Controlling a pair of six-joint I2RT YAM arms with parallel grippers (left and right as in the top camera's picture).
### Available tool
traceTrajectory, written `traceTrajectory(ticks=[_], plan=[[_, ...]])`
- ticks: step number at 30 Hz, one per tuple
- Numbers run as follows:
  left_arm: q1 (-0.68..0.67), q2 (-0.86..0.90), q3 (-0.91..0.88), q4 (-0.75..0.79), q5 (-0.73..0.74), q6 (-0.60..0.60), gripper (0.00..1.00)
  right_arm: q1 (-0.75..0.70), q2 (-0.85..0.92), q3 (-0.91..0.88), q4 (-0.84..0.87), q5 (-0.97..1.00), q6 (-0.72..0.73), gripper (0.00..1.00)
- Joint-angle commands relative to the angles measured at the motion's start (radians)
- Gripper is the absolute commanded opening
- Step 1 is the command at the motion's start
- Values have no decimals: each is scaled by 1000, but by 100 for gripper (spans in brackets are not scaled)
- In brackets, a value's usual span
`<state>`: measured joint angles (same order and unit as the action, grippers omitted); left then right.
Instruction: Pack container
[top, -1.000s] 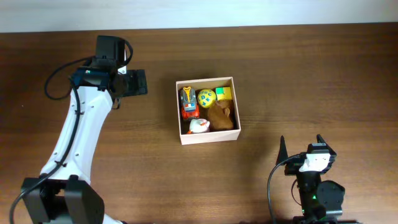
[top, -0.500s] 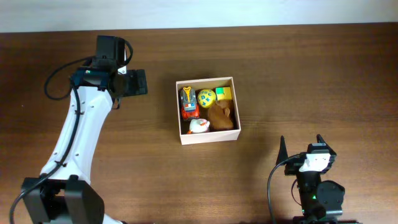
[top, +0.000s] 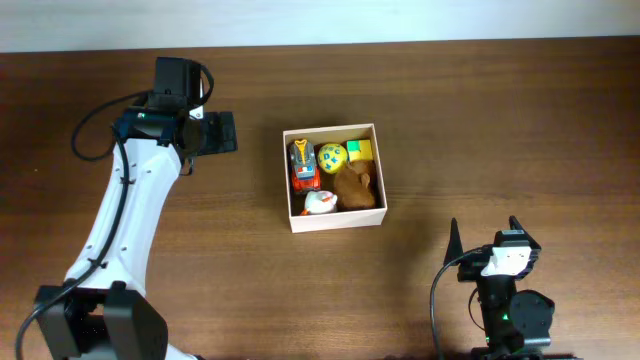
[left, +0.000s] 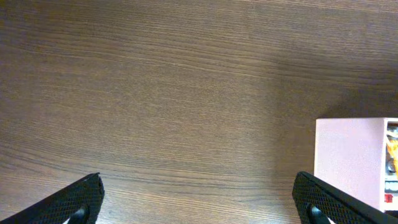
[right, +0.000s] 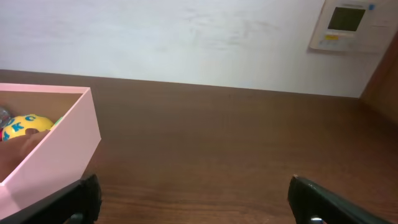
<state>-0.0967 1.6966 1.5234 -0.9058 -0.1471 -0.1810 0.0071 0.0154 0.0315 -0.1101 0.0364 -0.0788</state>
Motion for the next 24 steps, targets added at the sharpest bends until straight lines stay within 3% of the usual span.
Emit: traceTrajectory(ticks=[1,12,19,24], plan=[[0,-22,11,-1,-4,-13,99,-9,-12,-12,3,1,9,99],[-1,-103,11,8,-4,-13,99,-9,-12,-12,3,1,9,99],[-1,-445,-16,45,-8,-13,99,-9,-12,-12,3,1,9,99],[-1,-737,-170,198,-8,-13,99,-9,-12,-12,3,1,9,99]])
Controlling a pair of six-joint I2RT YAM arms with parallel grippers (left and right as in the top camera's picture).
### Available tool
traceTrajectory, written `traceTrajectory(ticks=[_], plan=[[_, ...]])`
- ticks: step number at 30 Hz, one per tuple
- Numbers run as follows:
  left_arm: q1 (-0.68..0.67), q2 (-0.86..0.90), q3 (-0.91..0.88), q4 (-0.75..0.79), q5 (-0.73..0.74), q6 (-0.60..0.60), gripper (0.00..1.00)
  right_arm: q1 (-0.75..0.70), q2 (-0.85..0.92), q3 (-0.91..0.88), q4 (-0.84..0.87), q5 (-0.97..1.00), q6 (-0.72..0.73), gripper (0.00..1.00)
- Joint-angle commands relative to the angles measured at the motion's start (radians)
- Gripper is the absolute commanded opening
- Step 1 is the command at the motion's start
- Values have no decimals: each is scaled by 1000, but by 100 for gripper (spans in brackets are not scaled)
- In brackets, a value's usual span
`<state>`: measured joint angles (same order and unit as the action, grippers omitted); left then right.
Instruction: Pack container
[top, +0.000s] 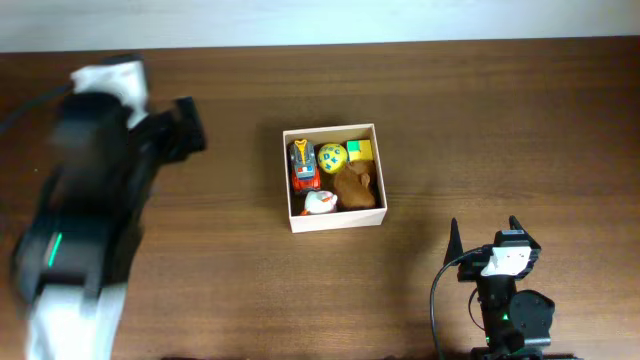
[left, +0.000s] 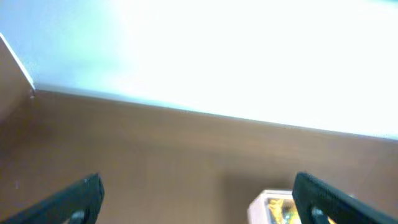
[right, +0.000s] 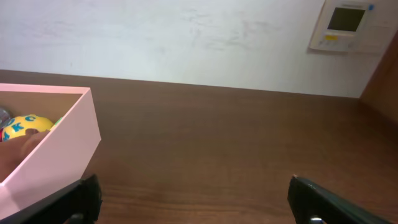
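Note:
A pink open box (top: 336, 222) stands mid-table holding a red toy car (top: 304, 165), a yellow ball (top: 332, 157), a yellow-green block (top: 360, 150), a brown plush (top: 356, 187) and a white-orange toy (top: 320, 202). My left gripper (top: 184, 132) is a blur at the far left, well away from the box; its wrist view shows it open (left: 196, 205) and empty, with the box (left: 264, 205) low ahead. My right gripper (top: 484, 232) rests open near the front edge, right of the box (right: 59, 146); nothing lies between its fingers (right: 329, 202).
The brown wooden table (top: 500, 110) runs to a white wall (right: 186, 37) at the back. A wall thermostat (right: 348, 25) shows in the right wrist view. My left arm (top: 75, 230) looms large and blurred over the table's left side.
My left arm has swung back to the left and risen toward the overhead camera; its wrist view now tilts up to the wall instead of down at the table. The right arm has not moved.

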<state>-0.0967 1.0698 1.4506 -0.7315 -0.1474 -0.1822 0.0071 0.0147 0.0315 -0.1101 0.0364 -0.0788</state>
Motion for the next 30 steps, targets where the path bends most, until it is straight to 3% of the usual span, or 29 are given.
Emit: traceTrajectory(ticks=[1,8,12,22,30], plan=[[-1,-176,-147,58,-7,-11,99,-9,-11,-12,3,1,9,99],[26,-591,-504,162,-33,-12,99,-9,-11,-12,3,1,9,99],[58,-736,-671,184,-30,-12,99,-9,-11,-12,3,1,9,99],[61,-862,-1037,451,-14,-11,99,-9,-11,-12,3,1,9,99],[92,-935,-1207,522,39,-11,99,-9,-11,-12,3,1,9,99]])
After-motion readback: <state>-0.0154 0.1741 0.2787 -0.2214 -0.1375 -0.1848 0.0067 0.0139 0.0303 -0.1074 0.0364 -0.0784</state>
